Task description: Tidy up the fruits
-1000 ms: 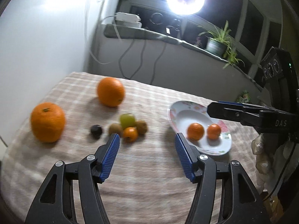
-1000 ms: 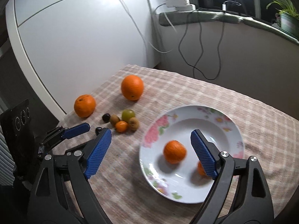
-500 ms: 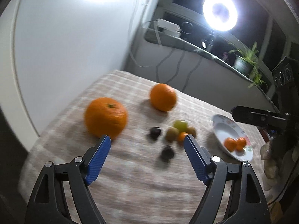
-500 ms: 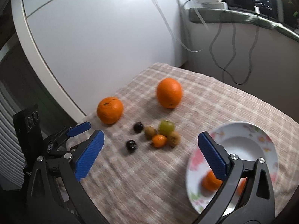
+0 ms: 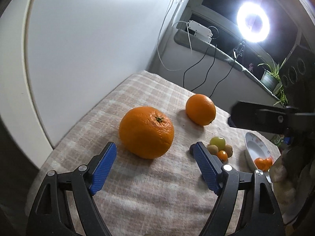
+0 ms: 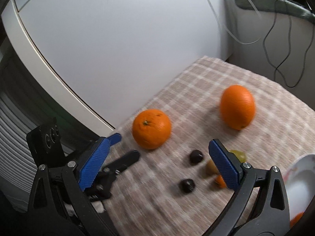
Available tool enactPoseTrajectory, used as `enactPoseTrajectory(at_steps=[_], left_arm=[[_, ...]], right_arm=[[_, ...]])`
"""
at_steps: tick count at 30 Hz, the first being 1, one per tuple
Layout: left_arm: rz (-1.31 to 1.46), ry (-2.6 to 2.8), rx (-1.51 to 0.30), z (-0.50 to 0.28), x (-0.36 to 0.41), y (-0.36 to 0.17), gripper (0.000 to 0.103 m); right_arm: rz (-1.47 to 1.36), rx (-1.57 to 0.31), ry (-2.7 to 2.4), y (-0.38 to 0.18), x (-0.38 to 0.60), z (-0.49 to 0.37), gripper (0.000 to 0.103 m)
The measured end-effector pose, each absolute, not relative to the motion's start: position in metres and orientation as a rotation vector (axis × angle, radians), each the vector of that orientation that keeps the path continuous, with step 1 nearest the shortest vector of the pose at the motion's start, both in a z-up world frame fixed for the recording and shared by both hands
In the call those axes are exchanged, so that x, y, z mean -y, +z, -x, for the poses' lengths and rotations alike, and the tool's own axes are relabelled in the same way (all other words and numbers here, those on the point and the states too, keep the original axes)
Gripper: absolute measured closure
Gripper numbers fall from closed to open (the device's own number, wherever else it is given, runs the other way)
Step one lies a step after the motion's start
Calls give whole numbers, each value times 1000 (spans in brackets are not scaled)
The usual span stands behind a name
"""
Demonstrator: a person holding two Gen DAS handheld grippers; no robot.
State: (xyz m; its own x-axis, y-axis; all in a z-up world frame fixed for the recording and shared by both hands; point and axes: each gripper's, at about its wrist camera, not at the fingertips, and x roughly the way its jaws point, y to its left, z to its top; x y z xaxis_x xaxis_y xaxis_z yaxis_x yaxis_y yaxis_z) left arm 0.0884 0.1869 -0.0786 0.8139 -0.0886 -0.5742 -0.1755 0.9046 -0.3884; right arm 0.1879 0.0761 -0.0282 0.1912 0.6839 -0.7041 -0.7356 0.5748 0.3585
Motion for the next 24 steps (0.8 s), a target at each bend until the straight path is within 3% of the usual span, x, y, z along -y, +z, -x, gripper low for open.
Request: enactPoseTrajectory(at_steps=[4, 24], left_arm=[[452, 41, -642, -96, -187, -84, 22], [571, -7, -693, -120, -206, -97, 24]], right_arm=[[30, -1017, 1012, -40, -96, -198, 1], [-57, -1195, 990, -80, -137, -230, 30]])
